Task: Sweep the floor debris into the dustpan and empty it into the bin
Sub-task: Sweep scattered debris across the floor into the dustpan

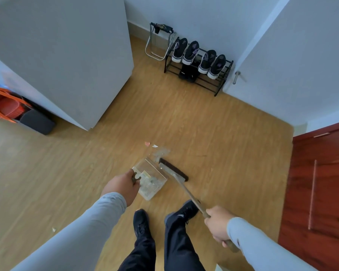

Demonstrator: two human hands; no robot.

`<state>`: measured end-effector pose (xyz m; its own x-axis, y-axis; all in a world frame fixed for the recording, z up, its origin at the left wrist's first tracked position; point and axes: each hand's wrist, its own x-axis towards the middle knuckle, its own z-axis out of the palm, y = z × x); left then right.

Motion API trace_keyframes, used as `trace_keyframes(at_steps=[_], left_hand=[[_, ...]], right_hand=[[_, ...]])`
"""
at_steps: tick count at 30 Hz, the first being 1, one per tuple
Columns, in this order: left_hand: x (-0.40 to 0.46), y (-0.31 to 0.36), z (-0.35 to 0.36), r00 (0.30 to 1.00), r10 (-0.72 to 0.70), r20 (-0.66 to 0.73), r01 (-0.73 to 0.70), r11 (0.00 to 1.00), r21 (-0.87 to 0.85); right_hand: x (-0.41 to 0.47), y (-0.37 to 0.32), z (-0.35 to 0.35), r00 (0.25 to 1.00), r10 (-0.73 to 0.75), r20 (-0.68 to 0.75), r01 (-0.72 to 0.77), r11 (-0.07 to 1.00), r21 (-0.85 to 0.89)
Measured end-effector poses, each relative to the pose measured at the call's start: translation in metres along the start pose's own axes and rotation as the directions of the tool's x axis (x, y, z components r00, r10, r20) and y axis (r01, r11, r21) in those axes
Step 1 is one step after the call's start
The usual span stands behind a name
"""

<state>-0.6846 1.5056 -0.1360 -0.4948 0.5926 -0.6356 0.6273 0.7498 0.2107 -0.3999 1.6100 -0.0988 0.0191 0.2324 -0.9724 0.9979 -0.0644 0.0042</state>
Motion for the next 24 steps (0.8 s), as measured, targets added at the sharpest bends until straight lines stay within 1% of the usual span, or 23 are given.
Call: trace_keyframes(at_steps=[2,6,9,11,13,15,18,20,22,24], left_hand=[[-0.001,-0.002,0.001,1.000,0.000,-0.003,0.000,1.000,0.003],[-0.001,-0.007,0.000,1.000,0.008,-0.011,-0.008,1.000,-0.001],[0.001,-0.009,-0.002,1.000,0.015,-0.012,-0.014,1.000,0.004],[0.001,-0.008,-0.003,1.000,0.019,-0.008,-0.019,1.000,0.011],[0.002,-0.007,-0.002,1.000,0.019,-0.007,-0.019,1.000,0.005],[0.003,-0.007,-0.003,1.000,0.020,-0.003,-0.020,1.000,0.005],[0.004,-0.008,-0.003,1.000,0.022,-0.004,-0.022,1.000,0.010],[0.004,-0.009,-0.003,1.000,0.023,-0.007,-0.023,1.000,0.011],[0.004,-0.010,-0.004,1.000,0.029,-0.006,-0.029,1.000,0.012],[0.001,-0.014,-0.005,0.999,0.032,0.000,-0.032,0.999,0.007]], right_hand=[[-0.016,0.007,-0.015,0.999,-0.035,0.020,0.035,0.999,0.018],[-0.042,0.043,-0.053,0.998,-0.030,-0.047,0.037,0.990,0.136],[-0.054,0.049,-0.062,0.996,-0.008,-0.090,0.024,0.984,0.176],[-0.046,0.038,-0.058,0.990,-0.011,-0.140,0.031,0.990,0.140],[-0.028,0.021,-0.049,0.987,-0.003,-0.161,0.010,0.999,0.044],[-0.010,0.002,-0.034,0.991,0.005,-0.132,-0.010,0.999,-0.036],[-0.009,-0.017,-0.013,1.000,-0.022,-0.007,0.021,0.991,-0.132],[-0.023,-0.015,-0.018,0.998,-0.041,0.047,0.045,0.996,-0.080],[-0.035,0.001,-0.037,0.998,-0.061,0.032,0.061,0.998,-0.007],[-0.047,0.022,-0.059,0.999,-0.049,0.012,0.048,0.996,0.071]])
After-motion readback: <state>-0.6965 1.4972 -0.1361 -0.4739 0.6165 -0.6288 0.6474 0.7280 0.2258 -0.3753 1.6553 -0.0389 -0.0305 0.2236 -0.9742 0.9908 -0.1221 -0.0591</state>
